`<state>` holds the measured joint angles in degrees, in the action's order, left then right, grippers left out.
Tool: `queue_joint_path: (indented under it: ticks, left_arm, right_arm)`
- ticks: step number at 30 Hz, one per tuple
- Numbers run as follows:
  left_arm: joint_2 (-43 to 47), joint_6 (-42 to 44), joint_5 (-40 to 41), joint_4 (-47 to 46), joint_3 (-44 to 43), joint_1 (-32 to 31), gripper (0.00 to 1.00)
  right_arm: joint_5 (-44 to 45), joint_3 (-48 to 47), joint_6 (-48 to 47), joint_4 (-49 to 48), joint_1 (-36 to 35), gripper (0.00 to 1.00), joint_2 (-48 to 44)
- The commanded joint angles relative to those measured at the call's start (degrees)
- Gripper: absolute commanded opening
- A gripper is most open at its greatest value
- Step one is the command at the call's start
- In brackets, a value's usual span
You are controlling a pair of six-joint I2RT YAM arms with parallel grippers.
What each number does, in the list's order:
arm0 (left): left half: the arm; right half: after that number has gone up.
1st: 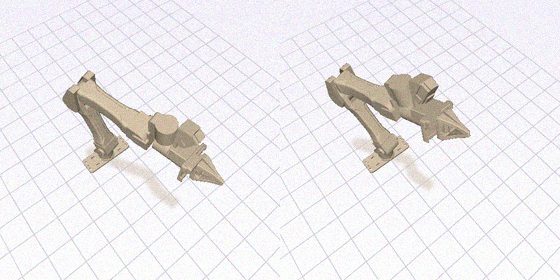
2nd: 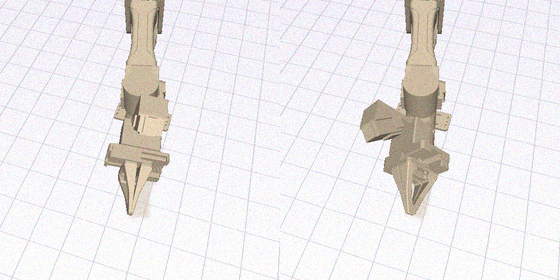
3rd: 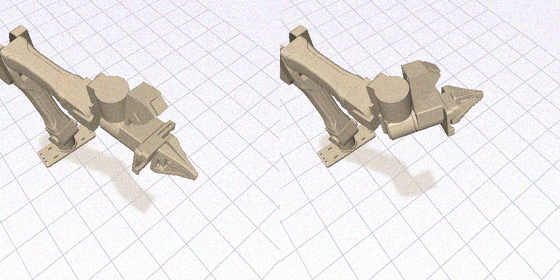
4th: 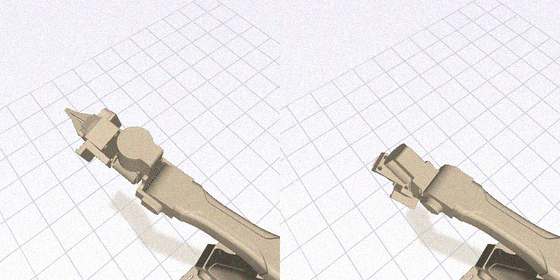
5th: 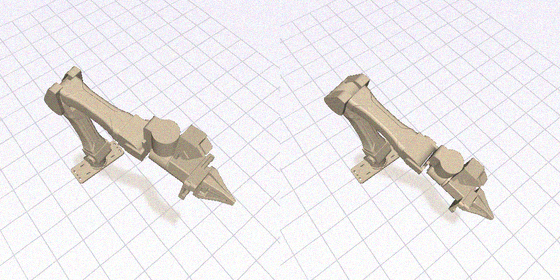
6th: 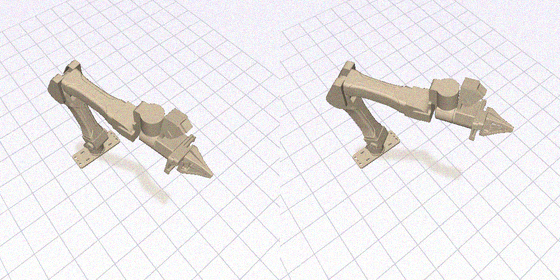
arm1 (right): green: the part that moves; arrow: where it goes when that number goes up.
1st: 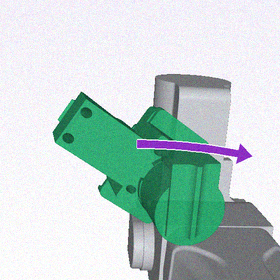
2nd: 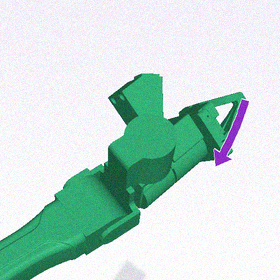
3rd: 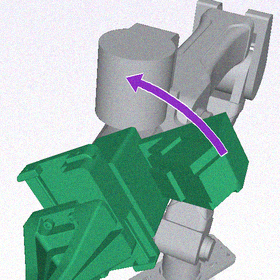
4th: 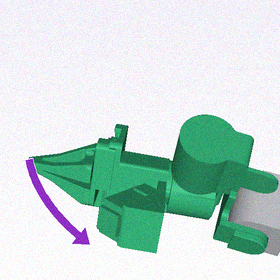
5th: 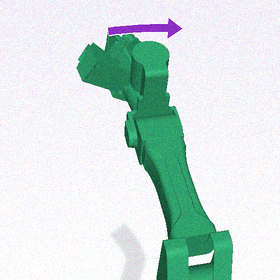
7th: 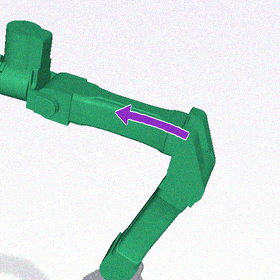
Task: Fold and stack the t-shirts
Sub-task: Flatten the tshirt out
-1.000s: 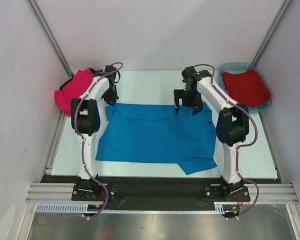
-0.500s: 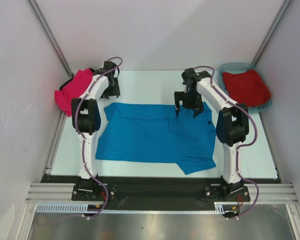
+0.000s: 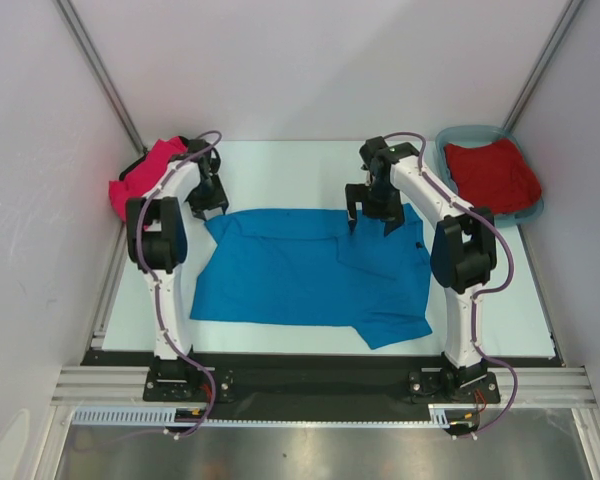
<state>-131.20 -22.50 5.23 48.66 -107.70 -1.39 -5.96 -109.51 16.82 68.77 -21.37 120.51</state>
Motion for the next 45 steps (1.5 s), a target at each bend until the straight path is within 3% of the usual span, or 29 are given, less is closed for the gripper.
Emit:
queue_joint_path:
  ticks: [1, 6, 12, 17, 20, 25, 33, 45]
  left_arm:
    - [3.84, -1.76, 0.66, 0.65, 2.57, 0.60, 0.61]
    - [7.17, -1.32, -1.98, -3.66, 5.39, 1.04, 0.62]
    - [11.22, -1.40, -4.44, -8.67, 6.89, 1.04, 0.54]
    - [15.61, -1.84, -3.57, -10.43, 9.26, 0.95, 0.57]
    - [16.85, -2.02, -1.37, -9.12, 9.96, 1.04, 0.64]
    - [16.59, -2.46, -0.84, -5.34, 11.54, 1.04, 0.62]
    - [17.82, -4.74, -6.90, -9.72, 18.75, 1.21, 0.59]
    - [17.12, -4.31, -7.25, -9.82, 20.34, 5.17, 0.60]
  right_arm:
    - [-0.63, -0.26, 0.06, -0.39, -0.17, 0.98, -2.56]
    - [-1.34, 0.18, -0.12, -0.66, -0.08, 0.98, -2.47]
    - [-2.04, 1.14, -0.03, -1.36, -0.26, 0.98, -2.73]
    - [-2.83, 1.85, 0.06, -2.06, -0.34, 0.98, -2.73]
    - [-3.01, 2.11, -0.03, -2.33, -0.61, 0.98, -2.73]
    - [-3.10, 2.11, -0.03, -2.42, -0.61, 0.98, -2.73]
    - [-2.92, 2.64, -0.12, -2.50, -0.61, 0.98, -3.26]
    - [-2.92, 2.90, -0.12, -2.50, -0.35, 0.98, -3.35]
